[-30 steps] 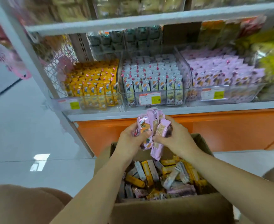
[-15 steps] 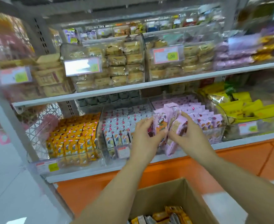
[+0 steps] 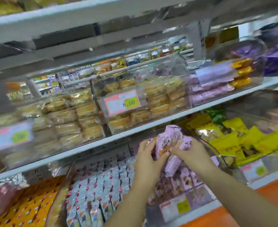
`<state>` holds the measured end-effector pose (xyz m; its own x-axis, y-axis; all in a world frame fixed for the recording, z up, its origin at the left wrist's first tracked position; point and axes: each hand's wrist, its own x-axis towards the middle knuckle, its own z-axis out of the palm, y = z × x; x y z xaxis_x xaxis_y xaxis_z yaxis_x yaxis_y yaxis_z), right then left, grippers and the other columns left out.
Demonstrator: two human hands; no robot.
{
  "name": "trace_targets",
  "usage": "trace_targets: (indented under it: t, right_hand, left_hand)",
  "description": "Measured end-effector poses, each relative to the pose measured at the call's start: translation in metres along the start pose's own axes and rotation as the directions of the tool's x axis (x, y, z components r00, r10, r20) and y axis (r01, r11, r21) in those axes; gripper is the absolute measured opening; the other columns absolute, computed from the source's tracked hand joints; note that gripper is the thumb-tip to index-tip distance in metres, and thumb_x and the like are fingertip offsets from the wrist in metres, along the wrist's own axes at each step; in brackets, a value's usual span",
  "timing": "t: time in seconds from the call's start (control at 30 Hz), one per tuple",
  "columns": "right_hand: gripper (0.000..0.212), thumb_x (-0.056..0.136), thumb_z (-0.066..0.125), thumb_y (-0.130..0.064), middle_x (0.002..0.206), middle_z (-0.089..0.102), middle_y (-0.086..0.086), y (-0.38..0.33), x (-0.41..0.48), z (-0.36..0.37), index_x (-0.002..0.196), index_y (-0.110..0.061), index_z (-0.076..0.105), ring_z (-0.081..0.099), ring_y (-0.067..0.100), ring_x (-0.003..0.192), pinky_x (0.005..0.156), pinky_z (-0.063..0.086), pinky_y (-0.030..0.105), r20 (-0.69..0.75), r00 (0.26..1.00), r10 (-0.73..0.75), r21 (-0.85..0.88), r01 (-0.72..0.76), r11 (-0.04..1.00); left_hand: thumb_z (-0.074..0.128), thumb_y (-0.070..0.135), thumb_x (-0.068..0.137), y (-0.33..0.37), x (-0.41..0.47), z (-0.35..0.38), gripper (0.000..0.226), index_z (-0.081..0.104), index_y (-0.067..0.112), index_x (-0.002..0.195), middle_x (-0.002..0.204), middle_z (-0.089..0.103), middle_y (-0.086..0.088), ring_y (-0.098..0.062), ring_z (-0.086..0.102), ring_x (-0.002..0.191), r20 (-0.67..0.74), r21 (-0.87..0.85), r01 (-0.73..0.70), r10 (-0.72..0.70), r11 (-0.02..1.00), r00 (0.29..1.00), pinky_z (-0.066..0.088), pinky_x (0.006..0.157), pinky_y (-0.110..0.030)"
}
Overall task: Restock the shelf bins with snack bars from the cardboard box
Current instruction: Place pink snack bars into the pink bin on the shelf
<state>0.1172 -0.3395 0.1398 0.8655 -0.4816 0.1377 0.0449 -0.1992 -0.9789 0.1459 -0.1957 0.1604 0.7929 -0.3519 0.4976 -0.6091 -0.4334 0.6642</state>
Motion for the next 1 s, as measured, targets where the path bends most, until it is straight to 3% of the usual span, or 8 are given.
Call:
trace_targets:
  t: [0.17,0.27,0.4,0.5,0.7,0.87,0.93,1.0]
  right_hand:
    - [0.059,0.074,0.078,-0.035,0.116,0.062,0.008,0.008,0.033,0.010,0.124,-0.015,0.054,0.060,0.030,0.108,0.085,0.055,0.047,-0.030,0.994,0.106,0.137,-0.101,0.985]
    - [0.045,0.077,0.075,-0.031,0.110,0.065,0.012,0.015,0.043,0.012,0.113,-0.012,0.056,0.063,0.029,0.100,0.082,0.055,0.049,-0.035,0.990,0.137,0.143,-0.131,0.981]
    - [0.074,0.081,0.074,-0.025,0.142,0.045,0.011,0.011,0.047,0.011,0.143,-0.014,0.035,0.049,0.031,0.124,0.097,0.047,0.045,-0.067,0.993,0.094,0.095,-0.088,0.992]
    - [0.075,0.082,0.074,-0.025,0.142,0.044,0.009,0.005,0.045,0.009,0.144,-0.015,0.033,0.045,0.029,0.128,0.096,0.044,0.038,-0.108,0.994,-0.009,-0.039,0.005,0.999]
    - [0.049,0.090,0.063,-0.023,0.143,0.035,0.002,-0.002,0.026,0.017,0.136,-0.025,0.046,0.034,0.020,0.133,0.103,0.031,0.026,0.211,0.954,-0.214,-0.402,0.284,0.870]
    - [0.051,0.091,0.062,-0.025,0.157,0.007,-0.005,0.001,0.018,0.028,0.138,-0.032,0.043,0.013,0.018,0.144,0.111,0.028,0.034,0.334,0.913,-0.233,-0.533,0.387,0.753]
    - [0.052,0.092,0.061,-0.025,0.156,0.008,-0.003,0.001,0.018,0.032,0.140,-0.032,0.040,0.015,0.020,0.143,0.112,0.029,0.035,0.319,0.913,-0.254,-0.555,0.397,0.731]
    - [0.050,0.095,0.056,-0.027,0.154,0.014,-0.002,-0.001,0.017,0.037,0.141,-0.033,0.039,0.018,0.021,0.141,0.113,0.027,0.035,0.305,0.905,-0.297,-0.604,0.424,0.675]
  left_hand:
    - [0.065,0.041,0.087,-0.017,0.031,0.015,0.048,0.054,0.026,0.131,0.120,0.056,0.012,0.002,0.051,0.105,0.083,0.075,0.141,-0.147,0.987,0.986,0.041,0.085,-0.011]
    - [0.065,0.035,0.089,-0.019,0.040,0.021,0.037,0.059,0.019,0.122,0.095,0.051,0.029,0.013,0.051,0.080,0.115,0.106,0.157,-0.169,0.982,0.979,0.037,0.065,-0.002]
    - [0.060,0.045,0.090,-0.021,0.050,0.022,0.041,0.060,0.016,0.119,0.098,0.064,0.005,-0.013,0.058,0.083,0.077,0.230,0.207,-0.230,0.951,0.970,0.050,0.075,-0.028]
    - [0.049,0.049,0.094,-0.020,0.056,0.016,0.038,0.057,0.014,0.106,0.078,0.063,-0.009,-0.028,0.063,0.074,0.064,0.450,0.229,-0.287,0.863,0.956,0.048,0.062,-0.033]
    - [0.046,0.023,0.093,-0.030,0.053,-0.004,0.021,0.057,0.019,0.111,0.096,0.067,-0.007,-0.028,0.065,0.090,0.069,0.781,0.088,-0.225,0.619,0.972,0.047,0.077,-0.032]
    - [0.051,0.013,0.087,-0.048,0.046,-0.019,0.043,0.054,0.028,0.127,0.106,0.066,0.000,-0.023,0.061,0.102,0.013,0.898,0.011,-0.051,0.440,0.999,0.040,0.088,-0.029]
    - [0.055,0.016,0.087,-0.057,0.044,-0.027,0.046,0.052,0.032,0.130,0.114,0.063,0.002,-0.023,0.059,0.106,-0.034,0.872,0.048,-0.038,0.488,0.999,0.040,0.091,-0.030]
    - [0.057,0.023,0.091,-0.063,0.041,-0.036,0.045,0.046,0.035,0.132,0.125,0.056,0.001,-0.023,0.058,0.109,-0.043,0.783,0.091,-0.092,0.616,0.995,0.043,0.092,-0.032]
